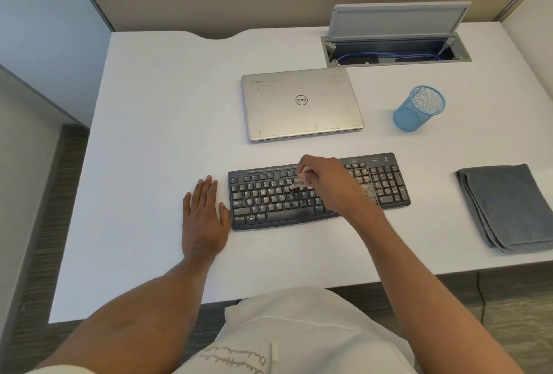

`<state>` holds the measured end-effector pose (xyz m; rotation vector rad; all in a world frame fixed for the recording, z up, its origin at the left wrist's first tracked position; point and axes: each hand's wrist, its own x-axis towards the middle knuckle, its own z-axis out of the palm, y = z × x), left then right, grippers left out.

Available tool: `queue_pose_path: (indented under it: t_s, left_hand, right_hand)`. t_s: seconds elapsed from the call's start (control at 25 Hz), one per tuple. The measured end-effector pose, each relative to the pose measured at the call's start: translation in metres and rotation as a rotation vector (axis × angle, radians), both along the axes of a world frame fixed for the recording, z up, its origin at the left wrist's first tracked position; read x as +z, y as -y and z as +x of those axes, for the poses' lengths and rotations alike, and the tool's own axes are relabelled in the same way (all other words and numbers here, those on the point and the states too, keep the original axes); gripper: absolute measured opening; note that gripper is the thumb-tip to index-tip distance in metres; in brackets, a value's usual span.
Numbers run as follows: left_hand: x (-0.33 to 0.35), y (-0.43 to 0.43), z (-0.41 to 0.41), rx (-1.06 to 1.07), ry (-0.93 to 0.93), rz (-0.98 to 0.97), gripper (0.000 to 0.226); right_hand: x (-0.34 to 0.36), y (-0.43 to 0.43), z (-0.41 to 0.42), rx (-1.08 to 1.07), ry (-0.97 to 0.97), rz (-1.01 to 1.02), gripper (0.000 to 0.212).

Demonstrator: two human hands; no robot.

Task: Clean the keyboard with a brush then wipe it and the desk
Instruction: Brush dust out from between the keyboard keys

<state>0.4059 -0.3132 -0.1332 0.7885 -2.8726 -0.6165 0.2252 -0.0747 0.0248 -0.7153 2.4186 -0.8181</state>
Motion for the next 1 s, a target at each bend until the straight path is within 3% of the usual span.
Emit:
queue_pose_path:
  t_s: [0.16,0.44,0.52,0.72,1.0]
  left_hand:
    - [0.0,0.0,0.0,0.006,0.004,0.006,0.065]
    - [-0.003,0.001,-0.001,0.004,0.012,-0.006,0.063]
    - [-0.003,0.0,-0.001,0.005,0.01,-0.005,0.064]
    - [-0.002,0.0,0.0,0.006,0.011,0.004,0.065]
    - [-0.002,0.0,-0.001,0.005,0.002,-0.008,0.064]
  right_hand:
    - [-0.002,-0.007,-0.007,-0.028,0.01,0.055,0.024]
    - [0.005,-0.062,-0.043,-0.223,-0.144,0.266,0.021]
    - [0.007,-0.054,-0.035,-0.216,-0.178,0.217,0.02]
    - [-0.008,-0.007,0.006,-0.053,-0.043,0.044,0.023]
    - [-0.003,-0.071,-0.026,-0.23,-0.094,0.228,0.024]
